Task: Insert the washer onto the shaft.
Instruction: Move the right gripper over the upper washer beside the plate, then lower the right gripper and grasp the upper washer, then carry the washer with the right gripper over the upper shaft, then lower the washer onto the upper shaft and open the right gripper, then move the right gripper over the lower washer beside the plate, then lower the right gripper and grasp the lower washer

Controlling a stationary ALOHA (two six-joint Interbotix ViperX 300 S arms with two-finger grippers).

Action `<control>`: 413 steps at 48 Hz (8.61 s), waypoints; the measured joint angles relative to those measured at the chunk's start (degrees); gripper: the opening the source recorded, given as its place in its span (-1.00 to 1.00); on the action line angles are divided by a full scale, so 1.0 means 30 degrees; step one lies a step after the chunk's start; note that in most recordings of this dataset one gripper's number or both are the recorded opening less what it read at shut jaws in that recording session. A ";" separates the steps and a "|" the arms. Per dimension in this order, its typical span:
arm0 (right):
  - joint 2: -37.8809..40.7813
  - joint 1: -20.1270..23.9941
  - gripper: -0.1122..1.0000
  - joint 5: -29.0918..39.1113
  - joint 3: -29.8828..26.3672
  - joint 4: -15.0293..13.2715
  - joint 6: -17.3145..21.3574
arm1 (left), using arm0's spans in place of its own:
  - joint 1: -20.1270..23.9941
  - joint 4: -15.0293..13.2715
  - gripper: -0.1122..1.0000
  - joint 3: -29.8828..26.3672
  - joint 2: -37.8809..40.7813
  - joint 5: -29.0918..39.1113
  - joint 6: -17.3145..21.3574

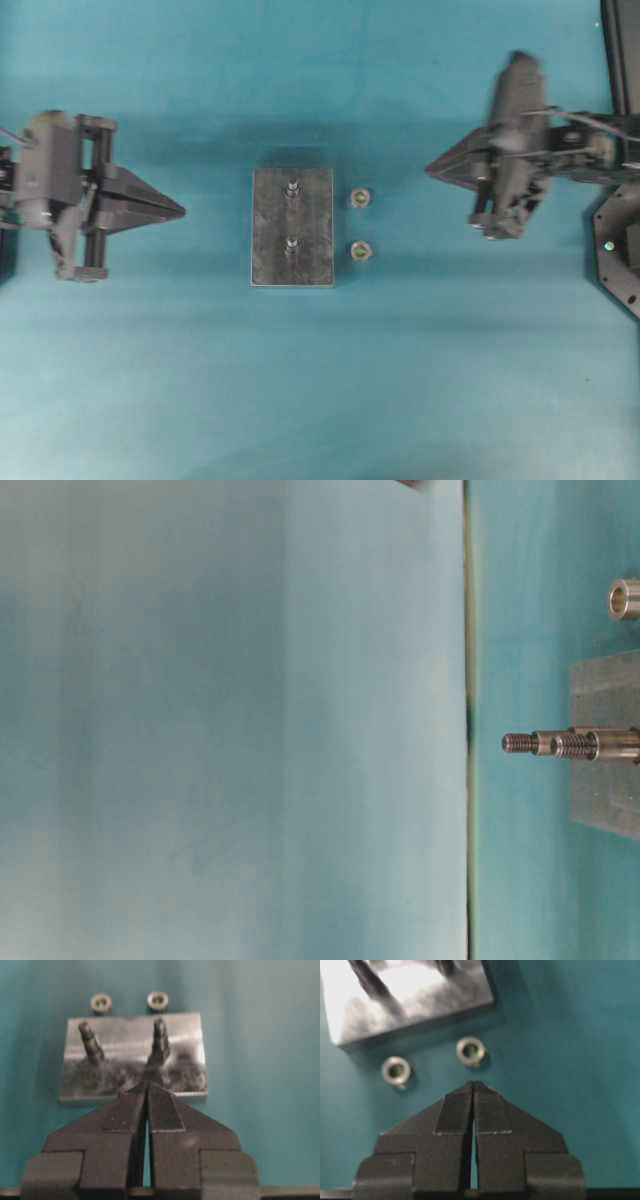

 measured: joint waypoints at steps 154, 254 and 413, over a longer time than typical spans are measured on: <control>0.9258 0.0850 -0.18 0.3896 -1.0693 -0.1289 -0.1611 | 0.0029 0.0000 -0.80 -0.0381 0.3105 -0.0439 -0.0029; 1.1279 0.0937 0.64 0.4189 -1.1631 -0.1816 -0.1611 | 0.0029 0.0000 -0.80 -0.0381 0.3281 -0.0410 -0.0088; 1.0811 0.4219 -0.10 0.2754 -0.6299 -0.1611 0.0908 | 0.0059 0.0000 -0.80 -0.0176 0.4189 -0.1816 -0.0674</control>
